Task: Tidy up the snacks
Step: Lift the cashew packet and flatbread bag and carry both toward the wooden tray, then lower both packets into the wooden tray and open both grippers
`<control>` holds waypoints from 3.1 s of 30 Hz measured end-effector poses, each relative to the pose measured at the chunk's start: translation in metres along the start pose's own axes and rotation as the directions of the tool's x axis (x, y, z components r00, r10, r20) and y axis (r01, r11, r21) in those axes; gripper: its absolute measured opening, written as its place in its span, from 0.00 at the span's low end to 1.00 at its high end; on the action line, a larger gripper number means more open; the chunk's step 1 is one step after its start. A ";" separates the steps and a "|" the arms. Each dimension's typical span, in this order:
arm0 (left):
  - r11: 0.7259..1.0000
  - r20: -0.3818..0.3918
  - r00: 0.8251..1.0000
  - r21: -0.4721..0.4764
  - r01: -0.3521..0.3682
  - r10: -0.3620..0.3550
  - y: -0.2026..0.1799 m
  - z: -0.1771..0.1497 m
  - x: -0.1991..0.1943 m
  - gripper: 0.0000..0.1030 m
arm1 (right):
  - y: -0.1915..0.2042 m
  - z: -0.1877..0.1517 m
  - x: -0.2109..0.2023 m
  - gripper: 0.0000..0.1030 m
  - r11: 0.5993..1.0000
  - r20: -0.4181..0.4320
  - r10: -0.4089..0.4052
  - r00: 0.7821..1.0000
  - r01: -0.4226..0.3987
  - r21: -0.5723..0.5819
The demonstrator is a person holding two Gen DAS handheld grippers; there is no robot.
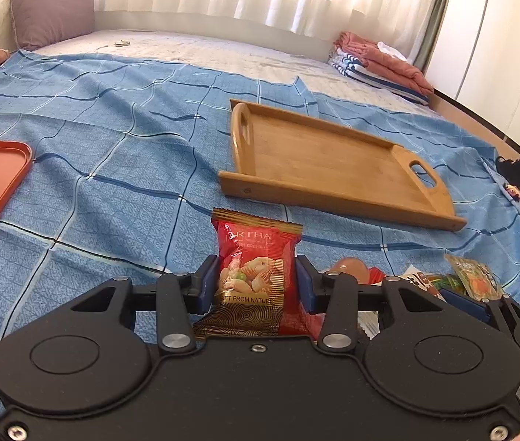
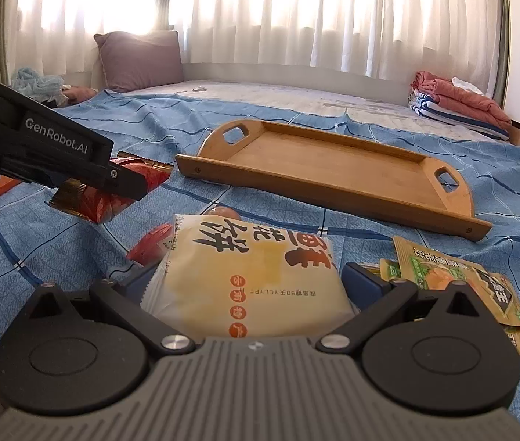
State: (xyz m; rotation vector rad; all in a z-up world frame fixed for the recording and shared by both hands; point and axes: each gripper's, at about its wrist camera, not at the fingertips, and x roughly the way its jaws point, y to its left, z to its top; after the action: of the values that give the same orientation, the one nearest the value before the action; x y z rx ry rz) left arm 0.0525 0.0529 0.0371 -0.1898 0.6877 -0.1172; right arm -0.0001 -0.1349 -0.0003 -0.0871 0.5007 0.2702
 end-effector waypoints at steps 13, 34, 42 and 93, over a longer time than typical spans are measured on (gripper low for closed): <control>0.999 -0.010 1.000 -0.027 -0.017 0.016 0.008 -0.005 0.000 0.41 | -0.006 0.003 -0.003 1.00 0.993 0.000 0.032 0.999 -0.031 0.110; 0.998 -0.015 0.999 -0.049 -0.031 0.030 0.015 -0.007 -0.001 0.41 | -0.011 -0.001 -0.009 1.00 0.985 -0.050 0.039 0.998 -0.030 0.170; 0.999 -0.005 1.000 -0.042 -0.024 0.024 0.014 -0.005 -0.004 0.41 | -0.010 0.004 -0.016 0.88 0.979 -0.051 0.051 0.997 -0.040 0.202; 0.999 -0.233 0.971 -0.027 0.047 -0.052 -0.072 0.216 0.248 0.41 | -0.207 0.175 0.205 0.77 0.958 -0.317 -0.034 0.948 0.122 0.260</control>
State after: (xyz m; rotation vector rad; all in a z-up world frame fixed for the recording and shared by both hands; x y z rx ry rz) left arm 0.3777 -0.0304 0.0621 -0.2159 0.9192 -0.1819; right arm 0.3106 -0.2599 0.0572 0.1260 0.8414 0.1047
